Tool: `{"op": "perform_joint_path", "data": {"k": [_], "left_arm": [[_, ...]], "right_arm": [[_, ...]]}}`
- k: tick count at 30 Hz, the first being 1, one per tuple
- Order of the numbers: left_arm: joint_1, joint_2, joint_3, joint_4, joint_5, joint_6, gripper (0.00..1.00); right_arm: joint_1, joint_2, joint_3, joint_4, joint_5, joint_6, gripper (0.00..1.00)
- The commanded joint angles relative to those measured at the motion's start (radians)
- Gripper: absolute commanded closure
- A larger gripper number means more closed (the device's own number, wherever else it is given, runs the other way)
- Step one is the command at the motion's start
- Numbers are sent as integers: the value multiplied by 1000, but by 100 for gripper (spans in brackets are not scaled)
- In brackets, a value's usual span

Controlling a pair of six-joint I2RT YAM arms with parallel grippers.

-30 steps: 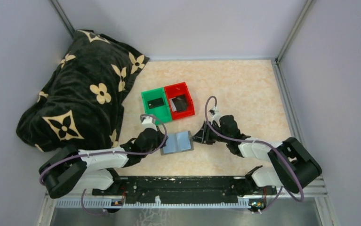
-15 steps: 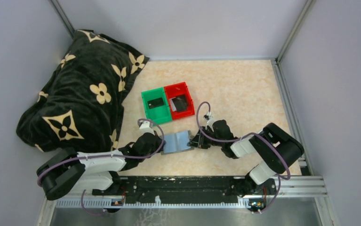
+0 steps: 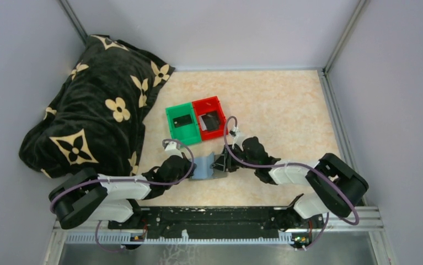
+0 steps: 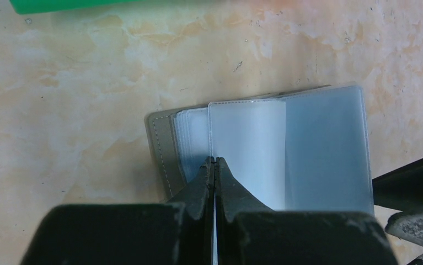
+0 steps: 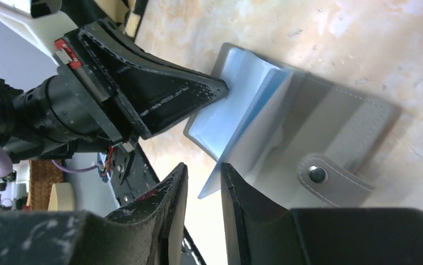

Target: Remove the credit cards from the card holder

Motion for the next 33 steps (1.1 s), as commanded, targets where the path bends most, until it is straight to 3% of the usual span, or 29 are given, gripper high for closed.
{"op": "perform_joint_path", "data": {"k": [1,15,19,33], "left_arm": [[-5,25,-18,-47,17,-1,100],[-6,0,-35,-62,7,-2,100],[-6,8,-35,-62,8,-5,100],[-7,-73,-23,-73,48,18,100]], "right_arm": [[37,-8,58,-20,27,-46,71],[106,155,127,83,9,-8,73],[115,171,137,94,4,-2,70],[85,20,73,-8,72,-27,75]]}}
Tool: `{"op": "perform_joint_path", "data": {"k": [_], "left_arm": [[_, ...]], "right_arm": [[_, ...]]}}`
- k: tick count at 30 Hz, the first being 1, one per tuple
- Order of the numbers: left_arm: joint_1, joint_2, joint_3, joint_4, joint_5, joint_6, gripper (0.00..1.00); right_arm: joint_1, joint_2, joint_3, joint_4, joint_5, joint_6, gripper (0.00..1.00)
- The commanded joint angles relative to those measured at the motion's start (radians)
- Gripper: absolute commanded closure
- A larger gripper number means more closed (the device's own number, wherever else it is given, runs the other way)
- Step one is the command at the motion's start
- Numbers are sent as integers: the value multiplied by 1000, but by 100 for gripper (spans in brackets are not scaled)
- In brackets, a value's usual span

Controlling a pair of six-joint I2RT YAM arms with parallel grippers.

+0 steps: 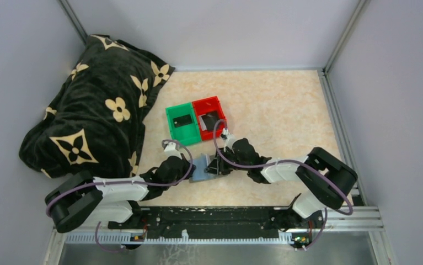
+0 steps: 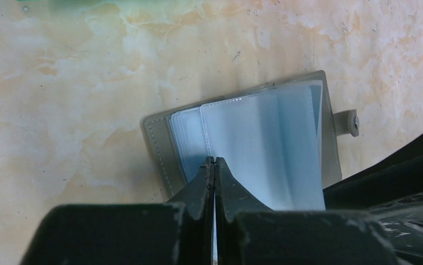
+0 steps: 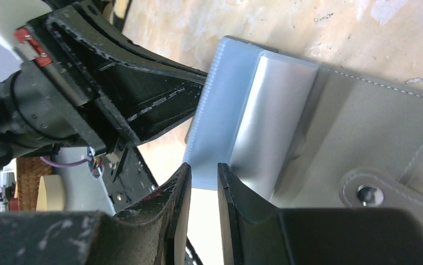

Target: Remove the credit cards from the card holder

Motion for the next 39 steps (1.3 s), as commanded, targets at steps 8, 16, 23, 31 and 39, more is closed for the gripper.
{"op": "perform_joint_path", "data": {"k": [8,16,23,31,39], "left_arm": [[-15,-92,13,-84,23,45,100],[-31,-52,92,-82,38,70,100],[-30,-188,48,-183,-3,49,74],[-30,-266,-9,-252,-31,-2,60],[-30,-172,-13,-147,55,-16,70]], "right_arm": [[-49,-302,-39,-181,118,-85,76],[-53,-316,-32,-197,104,-103,76],[-43,-179,-46,-92,103,-76,76],[-44,-25,-37,4,99,-63,79],[-43,27,-48,35,92,-54,81]]}}
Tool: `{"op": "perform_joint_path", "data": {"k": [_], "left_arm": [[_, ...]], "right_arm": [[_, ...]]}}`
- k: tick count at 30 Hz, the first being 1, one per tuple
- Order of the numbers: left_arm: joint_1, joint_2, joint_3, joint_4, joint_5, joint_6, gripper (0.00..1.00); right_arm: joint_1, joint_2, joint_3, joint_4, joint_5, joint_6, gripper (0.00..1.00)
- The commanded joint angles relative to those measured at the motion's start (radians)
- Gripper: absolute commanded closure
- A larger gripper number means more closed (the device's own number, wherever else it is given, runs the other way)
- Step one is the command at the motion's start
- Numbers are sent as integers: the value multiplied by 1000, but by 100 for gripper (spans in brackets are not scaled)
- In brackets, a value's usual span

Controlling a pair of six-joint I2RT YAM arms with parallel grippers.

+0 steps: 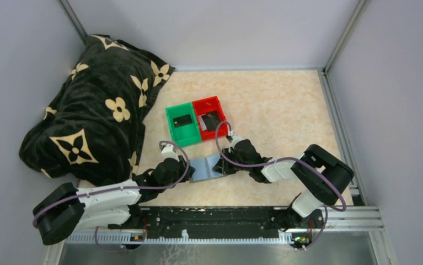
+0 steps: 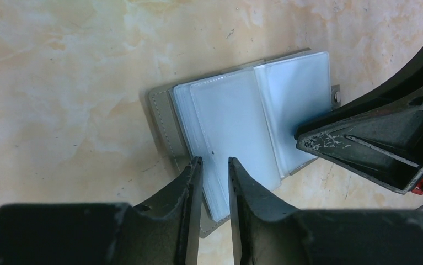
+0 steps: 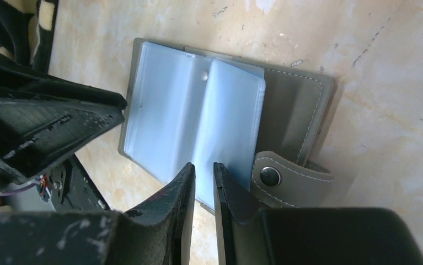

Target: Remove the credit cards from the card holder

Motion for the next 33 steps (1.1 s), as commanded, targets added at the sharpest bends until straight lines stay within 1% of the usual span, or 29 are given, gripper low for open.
{"op": "perform_joint_path", "data": {"k": [1,6,8,10,16,21,24,33], "left_arm": [[-3,56,-13,106,59,-18,70],[-3,108,-12,161,89,-25,66],[-3,126,-9,161,81,-26,65],[-3,132,2,125,68,-36,65],[-3,37,5,15,29,-42,62],[-3,-14,-2,-31,-13,-32,61],[-3,5,-10,-6,-3,-34,61],[-3,151,7,110,80,-54,61]], "right_arm": [[5,16,-7,84,-8,5,81],[5,16,-16,87,-8,6,81],[5,18,-21,92,-10,8,81],[5,17,-21,95,-11,10,81],[6,19,-24,98,-11,10,81],[6,33,-24,107,-17,10,81],[5,35,-27,113,-21,13,81],[5,27,-34,109,-16,16,81]]}}
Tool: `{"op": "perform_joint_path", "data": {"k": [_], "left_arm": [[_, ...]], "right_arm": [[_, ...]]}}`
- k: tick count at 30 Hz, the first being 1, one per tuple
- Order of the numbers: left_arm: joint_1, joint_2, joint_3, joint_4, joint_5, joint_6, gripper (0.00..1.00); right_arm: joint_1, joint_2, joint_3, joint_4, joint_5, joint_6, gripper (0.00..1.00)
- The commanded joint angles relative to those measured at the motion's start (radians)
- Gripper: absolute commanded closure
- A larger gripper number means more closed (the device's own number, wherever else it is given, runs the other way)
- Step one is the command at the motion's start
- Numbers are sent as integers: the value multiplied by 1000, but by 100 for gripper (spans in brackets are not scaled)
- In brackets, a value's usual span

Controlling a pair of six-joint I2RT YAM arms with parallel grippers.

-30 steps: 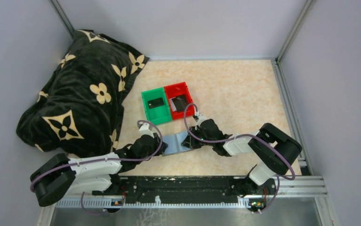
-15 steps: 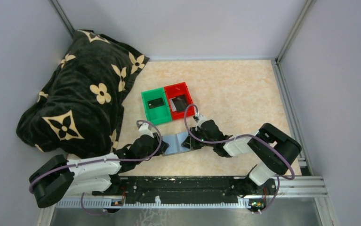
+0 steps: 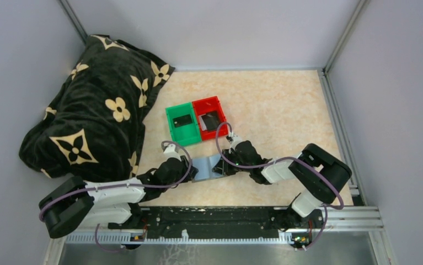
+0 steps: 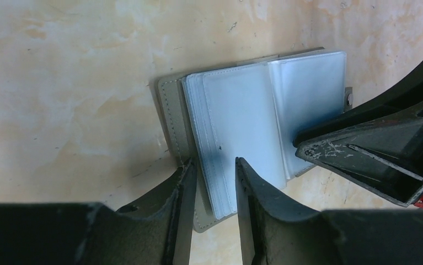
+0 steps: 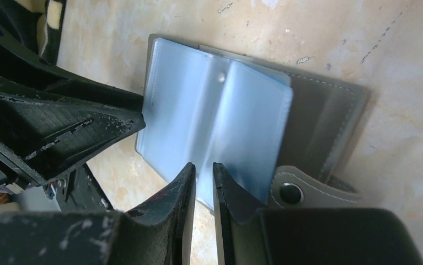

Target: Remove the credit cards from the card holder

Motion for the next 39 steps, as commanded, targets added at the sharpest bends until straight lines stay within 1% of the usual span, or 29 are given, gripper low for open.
{"op": "perform_joint_path", "data": {"k": [1,12,19,22,26,30,32,33,37,38,39], "left_arm": [[-3,55,6,62,52,-8,61],[-3,102,107,127,110,30,62],[-3,168,135,180,149,26,62],[-3,189,144,214,175,27,62],[-3,209,183,216,198,36,64],[-4,193,194,178,163,56,63],[-3,158,192,140,122,64,58],[-3,133,188,117,97,69,53],[-1,15,165,12,-25,91,24],[1,-15,163,-29,-52,96,17],[4,-46,168,-78,-81,100,9]], "right_arm": [[5,3,-9,34,1,0,81],[5,34,-26,79,-7,17,82],[4,22,-43,90,-7,21,82],[4,2,-47,83,0,21,82],[0,-29,-56,76,0,23,82],[-10,-128,-59,18,10,18,82],[-15,-198,-53,-49,27,-1,82],[-18,-235,-50,-81,40,-12,82],[-32,-357,-28,-235,99,-64,81],[-34,-379,-22,-268,120,-72,80],[-39,-400,-13,-298,137,-86,77]]}}
